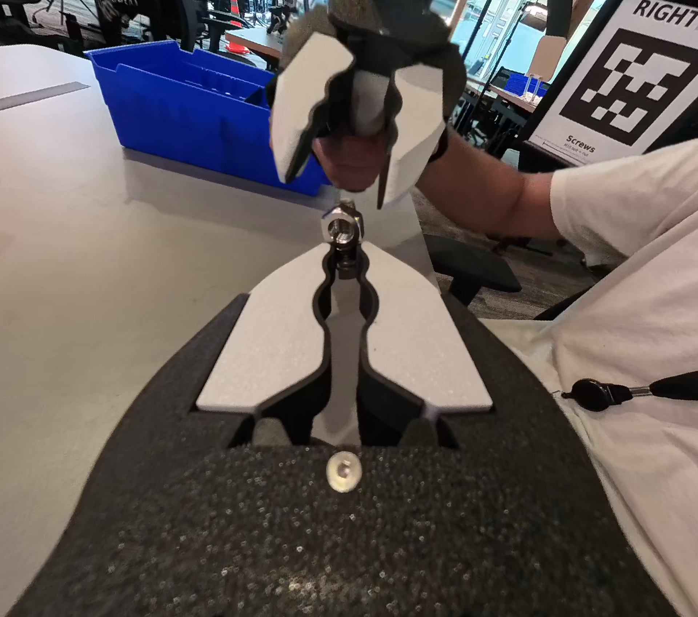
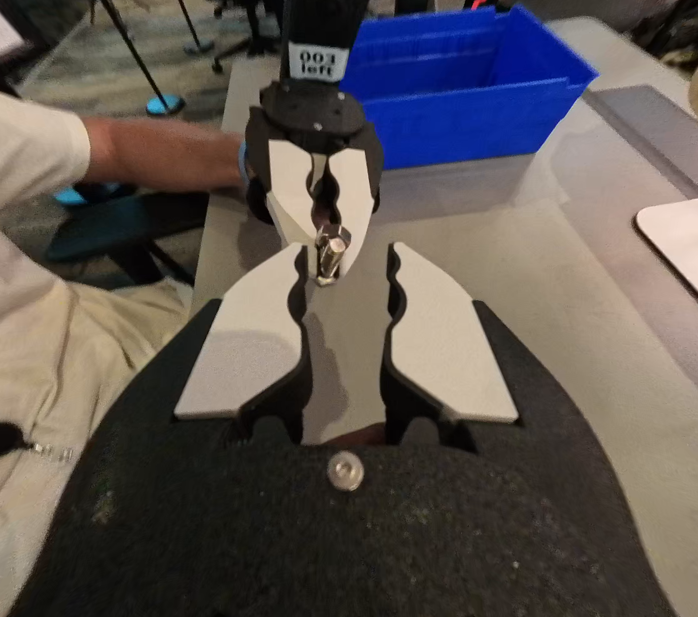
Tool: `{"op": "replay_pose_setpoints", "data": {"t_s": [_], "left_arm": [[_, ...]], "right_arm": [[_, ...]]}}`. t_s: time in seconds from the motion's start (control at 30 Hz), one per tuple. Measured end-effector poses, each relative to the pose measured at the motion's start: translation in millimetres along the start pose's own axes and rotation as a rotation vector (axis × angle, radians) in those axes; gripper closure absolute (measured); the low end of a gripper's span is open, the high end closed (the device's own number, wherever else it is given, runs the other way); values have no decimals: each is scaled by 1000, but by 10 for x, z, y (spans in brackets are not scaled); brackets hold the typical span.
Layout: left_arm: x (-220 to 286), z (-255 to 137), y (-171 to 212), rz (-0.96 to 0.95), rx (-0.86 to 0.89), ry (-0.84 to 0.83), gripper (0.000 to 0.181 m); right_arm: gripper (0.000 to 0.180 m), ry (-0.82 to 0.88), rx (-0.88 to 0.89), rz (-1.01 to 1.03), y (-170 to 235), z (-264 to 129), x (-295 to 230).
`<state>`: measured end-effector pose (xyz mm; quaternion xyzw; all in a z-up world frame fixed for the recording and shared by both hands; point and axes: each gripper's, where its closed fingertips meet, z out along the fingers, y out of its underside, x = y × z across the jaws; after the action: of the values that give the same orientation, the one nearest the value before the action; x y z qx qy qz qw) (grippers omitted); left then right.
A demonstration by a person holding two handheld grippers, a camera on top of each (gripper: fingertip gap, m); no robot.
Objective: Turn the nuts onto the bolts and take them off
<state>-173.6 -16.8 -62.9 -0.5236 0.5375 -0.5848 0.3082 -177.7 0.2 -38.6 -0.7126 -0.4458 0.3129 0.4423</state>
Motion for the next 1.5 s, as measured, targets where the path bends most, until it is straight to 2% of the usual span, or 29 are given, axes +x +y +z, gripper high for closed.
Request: {"op": "replay_pose_setpoints", "data": {"t_s": [0.2,0.47,0.67,0.8,0.83,0.93,1.1,1.2,1.27,1.4,1.5], "left_arm": [[-4,11,21,11,-13,-6,171],[9,20,16,31,-18,-14,171],[21,6,3,37,-15,-14,171],[20,0,-3,38,-13,-17,171],[13,-1,-3,39,-14,-22,171],[6,-3,5,38,-16,-24,171],[20,3,0,42,-16,-19,171],[3,-29,-12,43,-11,-33,171],[-38,-114,-82,40,21,-65,171],[-244,-470,-398,30,202,-280,171],[-403,-675,-425,39,228,-495,171]], "right_arm": [[139,-69,-337,-123,7,-47,-34],[141,-135,-626,-210,-44,39,-39],[145,-167,-667,-196,-21,110,-55],[151,-176,-688,-193,19,141,-54],[160,-198,-696,-184,33,138,-79],[161,-180,-707,-210,35,137,-50],[162,-157,-638,-262,-78,122,-27],[161,-119,-511,-255,-289,16,44],[161,-30,-383,-257,-474,-127,177],[162,226,-55,-213,-718,-488,413],[162,444,161,-145,-608,-707,480]]}}
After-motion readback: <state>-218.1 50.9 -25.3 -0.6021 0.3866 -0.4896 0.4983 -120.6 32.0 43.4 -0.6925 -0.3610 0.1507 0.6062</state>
